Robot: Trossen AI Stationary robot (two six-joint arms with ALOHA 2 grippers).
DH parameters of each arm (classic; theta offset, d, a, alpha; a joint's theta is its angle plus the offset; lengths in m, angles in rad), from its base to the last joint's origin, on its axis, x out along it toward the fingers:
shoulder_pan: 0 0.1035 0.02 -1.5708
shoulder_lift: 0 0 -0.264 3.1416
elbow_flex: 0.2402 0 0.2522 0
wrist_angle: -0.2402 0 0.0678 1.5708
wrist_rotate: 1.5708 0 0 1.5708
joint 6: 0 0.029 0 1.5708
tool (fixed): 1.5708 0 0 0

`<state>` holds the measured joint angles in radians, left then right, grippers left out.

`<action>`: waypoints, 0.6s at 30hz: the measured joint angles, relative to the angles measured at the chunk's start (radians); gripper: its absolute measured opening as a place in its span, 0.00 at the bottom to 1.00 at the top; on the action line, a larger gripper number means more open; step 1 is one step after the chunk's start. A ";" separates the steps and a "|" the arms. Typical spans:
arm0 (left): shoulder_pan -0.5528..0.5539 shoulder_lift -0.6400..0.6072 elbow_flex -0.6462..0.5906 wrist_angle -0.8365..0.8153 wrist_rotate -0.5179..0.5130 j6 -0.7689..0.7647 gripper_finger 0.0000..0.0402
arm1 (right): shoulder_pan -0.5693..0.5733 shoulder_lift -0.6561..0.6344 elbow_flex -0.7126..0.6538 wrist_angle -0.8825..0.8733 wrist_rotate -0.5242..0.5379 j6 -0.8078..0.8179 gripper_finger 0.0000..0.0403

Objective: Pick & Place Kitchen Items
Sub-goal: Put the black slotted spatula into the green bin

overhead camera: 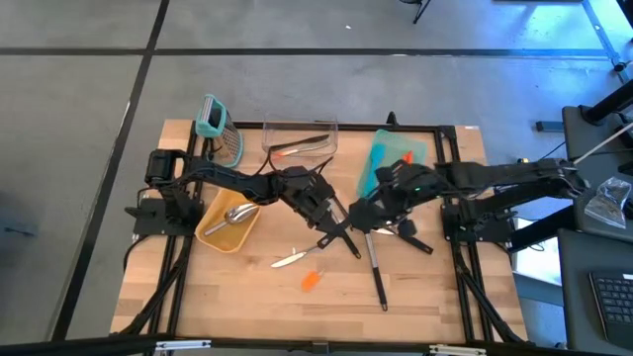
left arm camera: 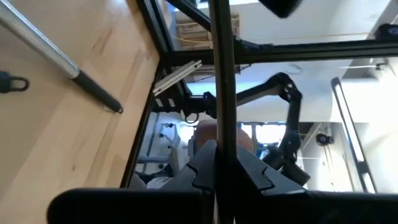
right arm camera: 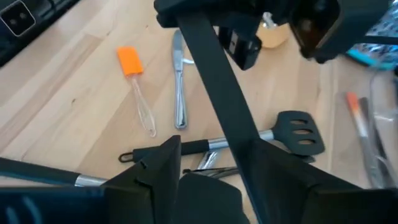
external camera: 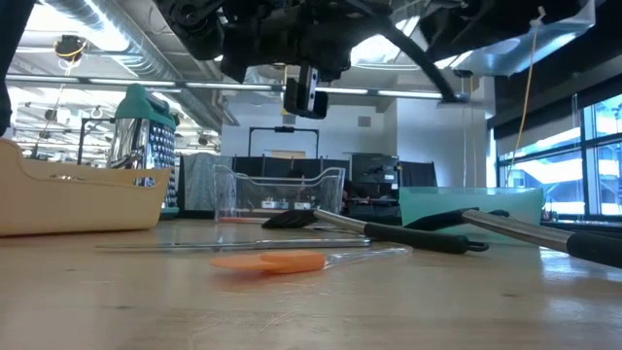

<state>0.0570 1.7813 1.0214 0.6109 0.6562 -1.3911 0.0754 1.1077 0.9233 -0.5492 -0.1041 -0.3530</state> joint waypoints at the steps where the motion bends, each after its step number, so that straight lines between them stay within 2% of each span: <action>1: 0.000 0.000 0.000 -0.003 -0.003 -0.001 0.04 | 0.005 0.025 0.012 -0.001 0.001 0.001 0.47; 5: -0.001 0.001 -0.001 -0.037 -0.004 0.007 0.04 | 0.026 0.090 0.055 -0.002 0.003 0.017 0.47; 11: 0.000 0.001 0.000 -0.046 -0.009 0.031 0.04 | 0.044 0.098 0.101 -0.057 0.011 0.043 0.47; 15: 0.000 0.001 0.000 -0.046 -0.043 0.049 0.04 | 0.045 0.096 0.114 -0.100 0.075 0.079 0.47; 18: 0.004 0.001 0.000 -0.046 -0.101 0.060 0.04 | 0.045 0.096 0.115 -0.120 0.199 0.196 0.47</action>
<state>0.0607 1.7821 1.0210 0.5652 0.5555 -1.3315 0.1207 1.2034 1.0382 -0.6694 0.0945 -0.1569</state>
